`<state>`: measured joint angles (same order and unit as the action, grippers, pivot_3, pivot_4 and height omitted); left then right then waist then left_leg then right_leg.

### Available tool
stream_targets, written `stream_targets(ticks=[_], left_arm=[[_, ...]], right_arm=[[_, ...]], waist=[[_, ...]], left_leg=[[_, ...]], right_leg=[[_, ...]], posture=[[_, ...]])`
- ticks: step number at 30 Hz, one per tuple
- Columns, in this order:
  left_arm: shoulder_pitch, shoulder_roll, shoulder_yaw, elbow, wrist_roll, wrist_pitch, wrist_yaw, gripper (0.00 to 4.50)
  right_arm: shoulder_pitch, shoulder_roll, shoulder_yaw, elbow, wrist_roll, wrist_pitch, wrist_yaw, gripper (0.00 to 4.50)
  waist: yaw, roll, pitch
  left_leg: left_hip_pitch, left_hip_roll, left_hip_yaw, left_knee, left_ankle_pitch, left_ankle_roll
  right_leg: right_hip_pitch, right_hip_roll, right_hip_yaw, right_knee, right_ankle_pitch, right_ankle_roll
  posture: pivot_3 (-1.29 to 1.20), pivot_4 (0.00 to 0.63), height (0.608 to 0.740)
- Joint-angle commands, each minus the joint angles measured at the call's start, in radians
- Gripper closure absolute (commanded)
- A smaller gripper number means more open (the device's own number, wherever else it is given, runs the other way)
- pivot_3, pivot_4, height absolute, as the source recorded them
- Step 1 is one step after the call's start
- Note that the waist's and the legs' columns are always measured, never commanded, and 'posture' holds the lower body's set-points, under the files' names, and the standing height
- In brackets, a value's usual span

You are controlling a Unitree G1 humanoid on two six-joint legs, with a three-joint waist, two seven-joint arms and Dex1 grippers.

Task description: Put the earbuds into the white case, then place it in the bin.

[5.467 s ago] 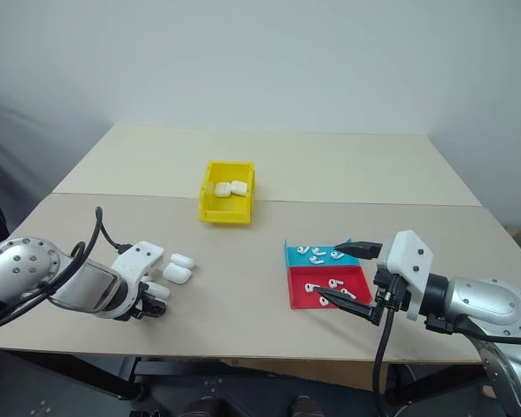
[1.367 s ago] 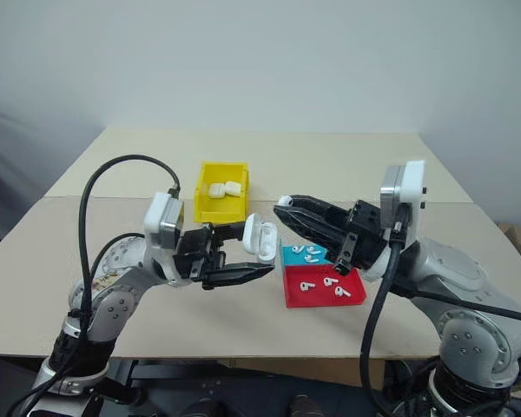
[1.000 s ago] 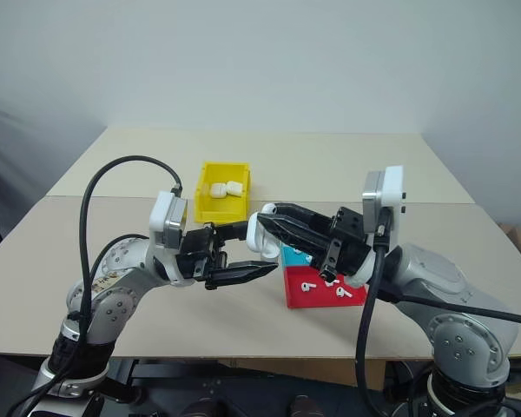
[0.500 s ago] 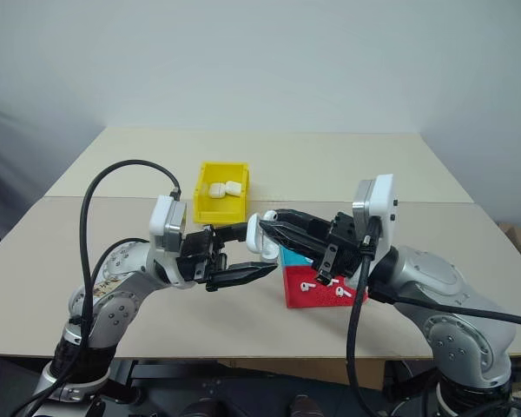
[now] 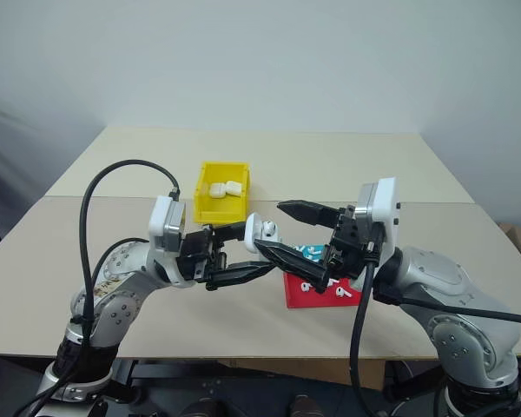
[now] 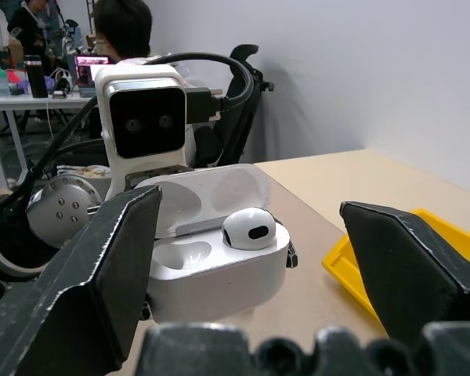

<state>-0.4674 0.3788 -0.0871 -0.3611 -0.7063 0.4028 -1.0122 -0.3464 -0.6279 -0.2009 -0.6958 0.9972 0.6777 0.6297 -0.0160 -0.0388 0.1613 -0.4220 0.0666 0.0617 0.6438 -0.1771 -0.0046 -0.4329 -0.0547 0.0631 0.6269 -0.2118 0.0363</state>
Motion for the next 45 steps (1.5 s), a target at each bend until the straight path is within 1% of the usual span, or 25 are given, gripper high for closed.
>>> stream_targets(ticks=[1, 2, 4, 6, 8, 10, 11, 12, 13, 15, 17, 19, 21, 23, 27, 30, 32, 38, 45], left_arm=[[-0.028, 0.001, 0.033, -0.017, -0.007, -0.038, -0.003, 1.73], [-0.027, 0.012, 0.04, -0.011, 0.0, -0.044, -0.005, 1.73], [-0.028, 0.031, 0.061, 0.0, 0.003, -0.05, -0.005, 1.73], [-0.029, 0.042, 0.074, 0.004, -0.002, -0.05, -0.004, 1.73], [-0.027, 0.047, 0.083, 0.003, -0.001, -0.053, 0.002, 1.73], [-0.023, 0.049, 0.089, 0.003, 0.003, -0.056, 0.008, 1.73], [-0.022, 0.049, 0.089, 0.003, 0.005, -0.056, 0.011, 1.73], [-0.018, 0.053, 0.094, 0.003, 0.006, -0.057, 0.012, 1.73], [-0.015, 0.057, 0.099, 0.004, 0.007, -0.058, 0.014, 1.73], [-0.013, 0.063, 0.107, 0.009, 0.014, -0.064, 0.019, 1.73], [-0.018, 0.064, 0.114, 0.015, 0.019, -0.07, 0.024, 1.73], [-0.021, 0.064, 0.12, 0.017, 0.023, -0.073, 0.033, 1.73], [-0.017, 0.068, 0.124, 0.012, 0.025, -0.075, 0.04, 1.73], [-0.005, 0.074, 0.129, -0.001, 0.025, -0.076, 0.045, 1.73], [0.011, 0.083, 0.137, -0.022, 0.026, -0.076, 0.062, 1.73], [0.018, 0.091, 0.146, -0.031, 0.027, -0.078, 0.074, 1.73], [0.027, 0.096, 0.153, -0.043, 0.025, -0.075, 0.081, 1.73], [0.059, 0.103, 0.16, -0.089, 0.02, -0.065, 0.111, 1.73], [0.07, 0.108, 0.158, -0.112, 0.019, -0.061, 0.132, 1.73]], right_arm=[[0.004, -0.033, -0.055, -0.008, 0.025, -0.013, -0.011, 0.17], [0.005, -0.057, -0.068, 0.005, 0.011, -0.013, -0.002, 0.17], [0.002, -0.14, -0.083, 0.044, -0.037, -0.005, 0.042, 0.17], [-0.012, -0.218, -0.068, 0.089, -0.093, -0.003, 0.078, 0.17], [-0.048, -0.327, 0.019, 0.166, -0.225, -0.038, 0.16, 0.17], [-0.098, -0.414, 0.147, 0.247, -0.404, -0.108, 0.232, 0.17], [-0.119, -0.434, 0.192, 0.276, -0.464, -0.137, 0.253, 0.17], [-0.174, -0.45, 0.28, 0.338, -0.566, -0.185, 0.293, 0.17], [-0.24, -0.447, 0.364, 0.407, -0.659, -0.227, 0.332, 0.34], [-0.364, -0.407, 0.486, 0.544, -0.787, -0.306, 0.407, 0.76], [-0.473, -0.342, 0.561, 0.68, -0.858, -0.377, 0.48, 1.38], [-0.568, -0.281, 0.616, 0.814, -0.914, -0.445, 0.563, 2.12], [-0.65, -0.22, 0.662, 0.963, -0.981, -0.538, 0.61, 2.12], [-0.725, -0.167, 0.705, 1.107, -1.044, -0.629, 0.658, 2.12], [-0.833, -0.08, 0.749, 1.349, -1.106, -0.793, 0.79, 2.12], [-0.906, -0.015, 0.774, 1.525, -1.165, -0.892, 0.842, 2.12], [-0.94, 0.017, 0.783, 1.617, -1.204, -0.957, 0.851, 2.12], [-0.988, 0.094, 0.777, 1.782, -1.29, -1.056, 0.81, 2.12], [-0.992, 0.139, 0.76, 1.851, -1.345, -1.115, 0.78, 2.12]], waist=[[0.0, 0.0, 0.0], [0.0, 0.0, 0.0], [0.0, 0.0, 0.0], [0.0, 0.0, 0.0], [-0.001, 0.0, 0.0], [-0.003, 0.0, 0.0], [-0.003, 0.0, 0.0], [-0.004, 0.0, 0.0], [-0.009, 0.0, 0.0], [-0.019, 0.0, 0.0], [-0.028, 0.0, 0.0], [-0.03, 0.0, 0.0], [-0.027, 0.0, 0.0], [-0.027, 0.0, 0.0], [-0.022, 0.0, 0.0], [-0.024, 0.001, 0.001], [-0.026, 0.001, 0.001], [-0.027, 0.001, 0.001], [-0.028, 0.001, 0.001]], left_leg=[[0.0, 0.0, 0.0, 0.0, 0.0, 0.0], [0.0, 0.0, 0.0, 0.0, 0.0, 0.0], [0.0, 0.0, 0.0, 0.0, 0.0, 0.0], [0.0, 0.0, 0.0, 0.0, 0.0, 0.0], [0.0, 0.0, 0.0, 0.0, 0.0, 0.0], [0.0, 0.0, 0.001, 0.0, 0.0, 0.0], [0.0, 0.0, 0.001, 0.0, 0.0, 0.0], [0.0, 0.0, 0.001, -0.001, 0.0, 0.0], [0.0, 0.0, 0.001, -0.001, 0.0, 0.0], [0.0, 0.0, 0.003, -0.001, 0.0, 0.0], [-0.001, 0.0, 0.003, -0.001, 0.0, 0.0], [-0.002, 0.0, 0.002, -0.002, 0.0, 0.0], [-0.003, 0.0, 0.002, -0.003, 0.0, 0.0], [-0.003, 0.0, 0.002, -0.003, 0.0, 0.001], [-0.004, 0.0, 0.002, -0.003, -0.001, 0.001], [-0.004, 0.0, 0.003, -0.003, -0.001, 0.001], [-0.003, 0.0, 0.003, -0.003, -0.001, 0.001], [-0.002, 0.0, 0.003, -0.003, -0.001, 0.001], [-0.002, 0.0, 0.003, -0.003, -0.001, 0.001]], right_leg=[[0.0, 0.0, 0.0, 0.0, 0.0, 0.0], [0.0, 0.0, 0.0, 0.0, 0.0, 0.0], [0.0, 0.0, 0.0, 0.0, 0.0, 0.0], [0.0, 0.0, 0.0, 0.0, 0.0, 0.0], [0.0, -0.001, 0.0, -0.001, 0.0, 0.0], [-0.001, -0.001, 0.0, -0.001, 0.0, 0.0], [-0.002, -0.001, 0.0, -0.001, 0.0, 0.0], [-0.002, -0.001, 0.0, -0.001, 0.0, 0.0], [-0.002, -0.001, 0.0, -0.001, 0.0, 0.0], [-0.004, 0.0, 0.001, -0.001, 0.0, 0.0], [-0.004, 0.0, 0.001, 0.0, 0.0, 0.0], [-0.005, 0.0, 0.002, 0.0, 0.0, 0.0], [-0.005, 0.0, 0.002, 0.0, 0.0, 0.0], [-0.006, 0.0, 0.001, 0.0, 0.003, 0.004], [-0.005, 0.0, 0.001, -0.001, 0.005, 0.003], [-0.005, 0.0, 0.001, 0.0, 0.006, 0.001], [-0.005, 0.0, 0.001, 0.0, 0.007, 0.0], [-0.006, 0.0, 0.001, 0.002, 0.007, -0.001], [-0.006, 0.0, 0.001, 0.003, 0.007, -0.001]], posture=[[0.0, 0.15, 0.74], [0.0, 0.15, 0.74], [0.0, 0.15, 0.74], [0.0, 0.15, 0.74], [0.0, 0.15, 0.74], [0.0, 0.15, 0.74], [0.0, 0.15, 0.74], [0.0, 0.15, 0.74], [0.0, 0.15, 0.74], [0.0, 0.15, 0.74], [0.0, 0.15, 0.74], [0.0, 0.15, 0.74], [0.0, 0.15, 0.74], [0.0, 0.15, 0.74], [0.0, 0.15, 0.74], [0.0, 0.15, 0.74], [0.0, 0.15, 0.74], [0.0, 0.15, 0.74], [0.0, 0.15, 0.74]])
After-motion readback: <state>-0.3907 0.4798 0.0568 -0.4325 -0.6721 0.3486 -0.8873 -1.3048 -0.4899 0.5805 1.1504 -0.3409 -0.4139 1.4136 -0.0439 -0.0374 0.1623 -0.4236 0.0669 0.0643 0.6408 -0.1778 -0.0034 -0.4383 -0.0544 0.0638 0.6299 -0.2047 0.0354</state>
